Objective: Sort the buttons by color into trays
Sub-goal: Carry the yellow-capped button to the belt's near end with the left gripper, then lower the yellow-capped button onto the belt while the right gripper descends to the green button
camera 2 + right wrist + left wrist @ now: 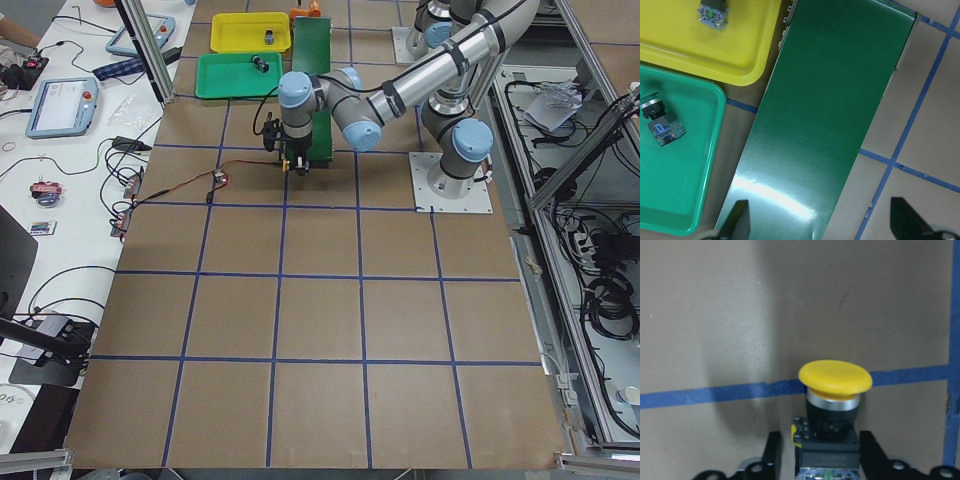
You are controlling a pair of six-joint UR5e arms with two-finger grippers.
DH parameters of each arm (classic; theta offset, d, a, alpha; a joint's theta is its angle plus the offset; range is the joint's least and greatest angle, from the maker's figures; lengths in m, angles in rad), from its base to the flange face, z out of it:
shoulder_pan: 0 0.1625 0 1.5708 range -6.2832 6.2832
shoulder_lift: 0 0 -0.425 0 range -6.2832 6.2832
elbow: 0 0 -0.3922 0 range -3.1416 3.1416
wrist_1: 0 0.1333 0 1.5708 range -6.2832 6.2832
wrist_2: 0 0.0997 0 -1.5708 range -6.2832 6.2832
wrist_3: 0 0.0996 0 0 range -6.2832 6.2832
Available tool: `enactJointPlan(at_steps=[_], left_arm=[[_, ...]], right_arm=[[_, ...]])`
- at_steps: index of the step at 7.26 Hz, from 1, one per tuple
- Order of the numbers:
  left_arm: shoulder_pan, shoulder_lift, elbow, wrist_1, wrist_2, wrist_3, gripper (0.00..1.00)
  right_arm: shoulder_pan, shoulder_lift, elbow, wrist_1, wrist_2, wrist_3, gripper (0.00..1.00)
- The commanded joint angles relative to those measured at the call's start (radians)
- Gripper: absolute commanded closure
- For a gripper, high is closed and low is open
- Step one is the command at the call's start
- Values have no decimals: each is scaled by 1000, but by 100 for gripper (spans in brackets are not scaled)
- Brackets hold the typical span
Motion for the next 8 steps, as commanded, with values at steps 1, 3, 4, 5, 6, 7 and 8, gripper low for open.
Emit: enactJointPlan(at_steps=[1,3,4,5,6,7,8], left_arm=[[-182,44,-32,-8,-1,-146,100],[-231,1,-45,5,-2,-210,100],[-231,-12,-46,7,-7,-226,100],[-236,-26,-46,8,-8,-224,100],[-244,-29,-46,8,-5,-226,100],[-244,-31,-46,8,-5,-226,100],[-244,-42,-47,8,-8,-223,100]], right_arm=[[1,8,0,1,-1,1,0],[1,22,0,-1,2,1,0],[1,29,0,-5,2,-1,0],[1,45,0,-40,2,1,0],[1,55,-2,-64,2,1,0],[3,55,0,-67,2,-1,0],[6,52,0,-67,3,-1,0]])
